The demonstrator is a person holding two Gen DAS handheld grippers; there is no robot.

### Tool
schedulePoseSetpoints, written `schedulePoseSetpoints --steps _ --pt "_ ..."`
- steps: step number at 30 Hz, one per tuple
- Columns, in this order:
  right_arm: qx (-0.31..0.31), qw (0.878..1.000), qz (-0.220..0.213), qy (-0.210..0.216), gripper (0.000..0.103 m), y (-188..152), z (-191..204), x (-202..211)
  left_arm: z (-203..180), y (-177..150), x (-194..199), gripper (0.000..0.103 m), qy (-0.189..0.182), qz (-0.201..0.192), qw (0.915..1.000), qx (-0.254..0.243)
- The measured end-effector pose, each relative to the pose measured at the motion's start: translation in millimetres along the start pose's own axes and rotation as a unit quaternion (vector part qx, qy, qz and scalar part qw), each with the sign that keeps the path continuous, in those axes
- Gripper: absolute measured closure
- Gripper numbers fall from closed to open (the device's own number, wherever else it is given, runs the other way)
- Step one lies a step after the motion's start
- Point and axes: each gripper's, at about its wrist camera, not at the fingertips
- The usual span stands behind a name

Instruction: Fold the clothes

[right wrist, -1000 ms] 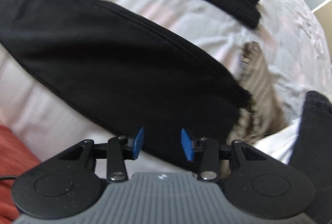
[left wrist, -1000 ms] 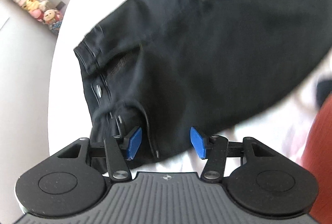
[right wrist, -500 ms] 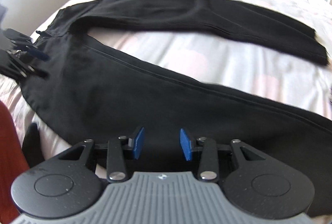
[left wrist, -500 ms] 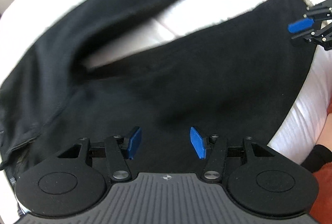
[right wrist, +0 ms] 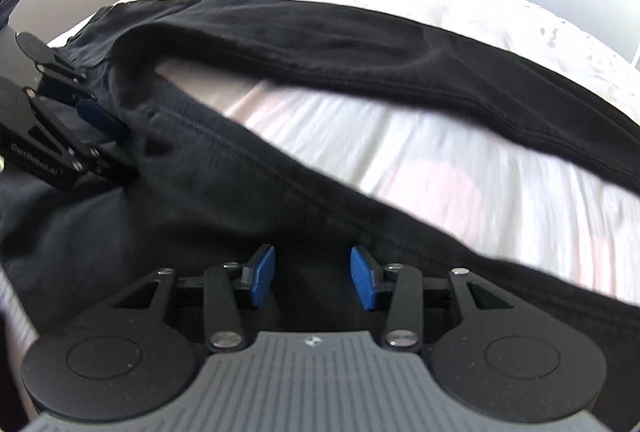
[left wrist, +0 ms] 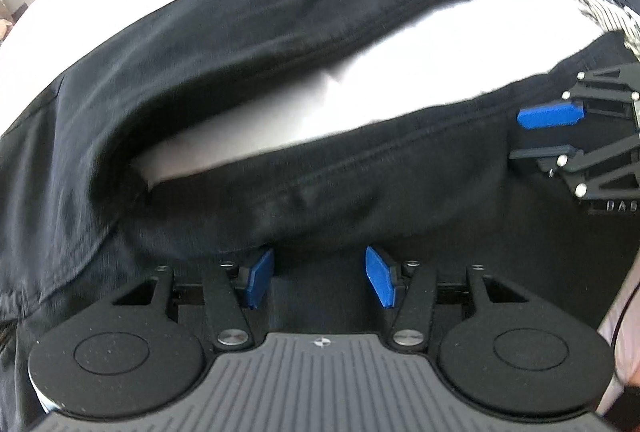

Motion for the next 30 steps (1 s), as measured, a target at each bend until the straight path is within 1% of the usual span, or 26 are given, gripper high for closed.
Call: schedulePoseSetpoints --steps 4,7,9,11,12,13,14,15,18,20,22,26,27,30 --pt "-0.003 1.000 -0.013 -0.006 0.057 11.0 -2.9 -6.2 6.2 11.1 -12.2 0.042 0.007 -0.017 0.9996 0.021" --pt "-0.006 0.999 -0.030 -0.020 0.057 18.7 -5.0 -12.3 9.5 18.5 -17.0 0.043 0.012 -0.025 0.9989 0.038" --pt "-0.041 0.999 -0.030 -0.010 0.056 28.3 -13.5 -16.0 11.7 21.8 -17.9 0.044 0.013 -0.028 0.9981 0.053" --pt "-0.061 0.998 -0.026 -0.001 0.056 37.5 -21.2 -16.1 14.0 22.4 -15.5 0.046 0.011 -0.032 0.9973 0.064" --pt "-0.079 0.996 -0.027 0.004 0.057 40.5 -26.8 -13.4 15.5 21.8 -11.6 0.049 0.013 -0.035 0.9973 0.064" --pt "-0.097 0.995 -0.027 0.009 0.058 42.8 -33.1 -9.3 17.3 21.0 -6.8 0.054 0.016 -0.036 0.9975 0.059" --pt "-0.110 0.994 -0.024 0.009 0.061 44.4 -39.3 -3.6 18.8 20.1 -0.9 0.055 0.023 -0.038 0.9976 0.053" --pt "-0.117 0.993 -0.023 0.003 0.061 45.3 -45.4 4.2 20.8 17.3 7.9 0.055 0.033 -0.042 0.9976 0.044" --pt "-0.108 0.994 -0.023 -0.007 0.059 41.1 -63.2 34.4 33.8 3.8 38.6 0.053 0.051 -0.059 0.9967 0.021" --pt "-0.094 0.995 -0.006 -0.020 0.059 31.7 -75.8 57.2 46.7 -8.6 60.9 0.048 0.066 -0.064 0.9957 0.013" --pt "-0.077 0.996 0.015 -0.036 0.058 20.1 -89.0 81.1 58.2 -25.3 83.2 0.046 0.089 -0.063 0.9940 -0.001" --pt "-0.049 0.994 0.064 -0.077 0.057 -8.4 -114.6 133.5 78.3 -67.9 122.0 0.045 0.134 -0.046 0.9895 -0.027" --pt "-0.044 0.992 0.076 -0.088 0.055 -15.4 -121.2 146.8 81.9 -78.7 128.8 0.044 0.145 -0.038 0.9880 -0.036" --pt "-0.026 0.986 0.113 -0.117 0.053 -35.4 -138.9 179.5 90.2 -107.9 142.0 0.043 0.179 -0.015 0.9817 -0.064"
Point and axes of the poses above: each gripper's, at about its wrist camera, not at the fingertips, and x roughly against the way its jaws point, z to its left, y to its top, and after that the axes turned 7 degrees about y, right-handed
